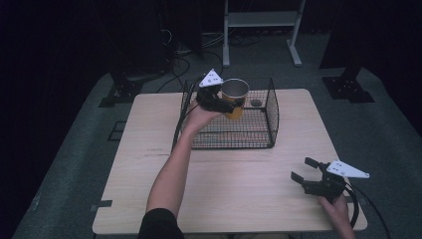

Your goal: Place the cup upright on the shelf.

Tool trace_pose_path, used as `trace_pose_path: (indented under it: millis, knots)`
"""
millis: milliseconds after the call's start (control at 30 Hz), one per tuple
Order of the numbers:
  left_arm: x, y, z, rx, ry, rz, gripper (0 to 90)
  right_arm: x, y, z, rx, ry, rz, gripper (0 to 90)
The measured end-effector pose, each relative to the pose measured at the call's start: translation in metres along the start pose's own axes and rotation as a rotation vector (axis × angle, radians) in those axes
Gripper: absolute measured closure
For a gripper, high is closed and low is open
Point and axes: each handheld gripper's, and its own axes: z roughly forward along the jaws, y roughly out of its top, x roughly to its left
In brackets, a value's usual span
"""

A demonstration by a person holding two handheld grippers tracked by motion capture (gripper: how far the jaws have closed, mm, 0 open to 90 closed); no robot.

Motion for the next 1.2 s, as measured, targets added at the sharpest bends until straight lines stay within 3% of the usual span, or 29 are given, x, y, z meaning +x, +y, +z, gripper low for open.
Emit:
trace_pose_path:
  millis: [367,500,700,833,1067,1200]
  knots:
    - [0.01,0.003,0.016,-0.004,0.024,-0.018,13.4,-0.001,0.0,-0.001,-0.007,0.008,0.008,12.9]
    - [0.014,0.003,0.021,0.004,0.016,-0.022,13.4,-0.002,0.0,-0.002,-0.011,0.009,0.015,12.9]
    - [0.021,-0.002,0.026,-0.027,-0.007,-0.03,13.4,-0.003,-0.001,-0.003,-0.019,0.007,0.023,12.9]
    - [0.025,-0.009,0.032,0.007,-0.015,-0.03,13.3,-0.003,-0.001,-0.003,-0.019,0.008,0.023,12.9]
    - [0.03,-0.016,0.039,0.006,-0.045,-0.033,13.3,-0.007,-0.002,-0.005,-0.043,0.014,0.059,12.9]
    - [0.032,-0.02,0.043,0.025,-0.051,-0.034,13.3,-0.006,-0.002,-0.005,-0.04,0.014,0.048,12.9]
